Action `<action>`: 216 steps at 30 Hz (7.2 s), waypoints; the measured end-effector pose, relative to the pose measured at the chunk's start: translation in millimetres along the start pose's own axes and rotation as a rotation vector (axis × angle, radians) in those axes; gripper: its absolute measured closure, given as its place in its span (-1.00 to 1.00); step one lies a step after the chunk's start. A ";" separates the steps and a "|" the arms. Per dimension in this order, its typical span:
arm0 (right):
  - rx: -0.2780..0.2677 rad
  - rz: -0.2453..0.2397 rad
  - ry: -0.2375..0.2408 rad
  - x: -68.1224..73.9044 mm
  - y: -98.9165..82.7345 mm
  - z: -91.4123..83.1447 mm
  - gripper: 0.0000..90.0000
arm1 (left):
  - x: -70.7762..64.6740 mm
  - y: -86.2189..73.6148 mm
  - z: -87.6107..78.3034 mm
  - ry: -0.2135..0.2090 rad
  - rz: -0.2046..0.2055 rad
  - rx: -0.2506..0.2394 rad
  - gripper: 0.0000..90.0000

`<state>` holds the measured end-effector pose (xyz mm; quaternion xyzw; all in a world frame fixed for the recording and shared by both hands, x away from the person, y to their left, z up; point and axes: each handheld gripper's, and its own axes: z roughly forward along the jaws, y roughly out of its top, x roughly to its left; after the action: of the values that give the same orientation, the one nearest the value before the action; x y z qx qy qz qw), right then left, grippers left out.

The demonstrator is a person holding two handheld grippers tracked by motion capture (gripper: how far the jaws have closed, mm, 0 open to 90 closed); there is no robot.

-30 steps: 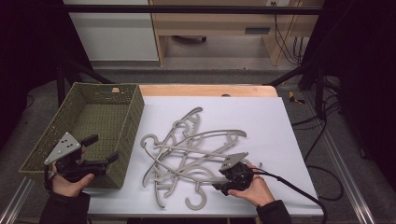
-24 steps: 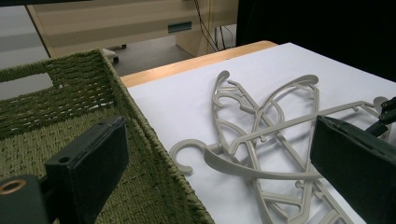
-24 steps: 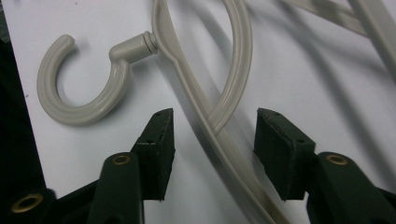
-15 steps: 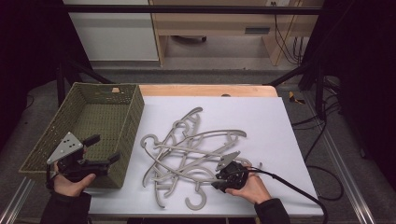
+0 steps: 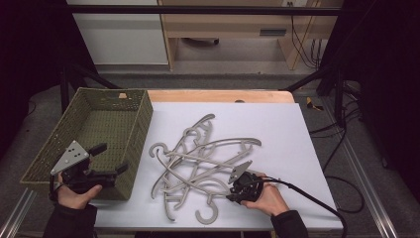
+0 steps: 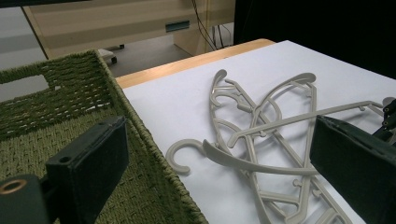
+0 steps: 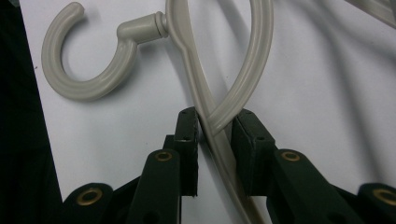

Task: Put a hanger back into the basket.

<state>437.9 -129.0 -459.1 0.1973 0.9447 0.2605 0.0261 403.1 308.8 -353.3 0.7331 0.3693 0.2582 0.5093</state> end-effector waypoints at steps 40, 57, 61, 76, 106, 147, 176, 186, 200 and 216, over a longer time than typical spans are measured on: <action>-0.174 0.007 0.118 6.0 5.1 -50.9 0.80 | -34.0 3.9 17.4 -0.085 0.129 0.053 -0.89; -0.203 -0.045 0.200 11.1 17.1 -60.9 0.80 | -80.6 8.5 49.6 -0.211 0.323 0.135 -0.83; -0.183 -0.045 0.221 12.1 17.4 -59.2 0.80 | -92.3 9.2 57.4 -0.225 0.427 0.180 -0.82; -0.134 -0.071 0.298 16.7 20.9 -49.4 0.81 | -116.6 -6.1 77.2 -0.241 0.750 0.310 -0.64; -0.123 -0.094 0.350 19.6 19.8 -52.3 0.80 | -143.5 -31.1 82.9 -0.232 1.119 0.285 0.61; -0.773 0.112 -0.248 -5.0 -23.8 -130.3 -0.61 | -136.7 0.3 70.1 -0.202 0.769 0.311 0.77; -0.671 0.339 -0.359 -28.6 -61.8 -104.4 -0.90 | -83.2 70.5 32.2 -0.217 0.289 0.205 0.77; -0.670 0.336 -0.368 -25.3 -63.3 -106.1 -0.92 | -41.5 99.3 27.1 -0.268 0.208 0.219 0.77; -0.663 0.332 -0.370 -25.7 -64.0 -106.1 -0.94 | -16.1 122.6 6.7 -0.196 0.203 0.230 0.77; -0.664 0.339 -0.364 -25.4 -63.8 -106.5 -0.94 | 47.5 113.8 -12.6 -0.095 0.210 0.302 0.77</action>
<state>422.2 -240.3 -400.7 0.3739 0.7434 0.5126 0.2115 453.5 330.3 -242.1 0.8473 0.3007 0.2165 0.3806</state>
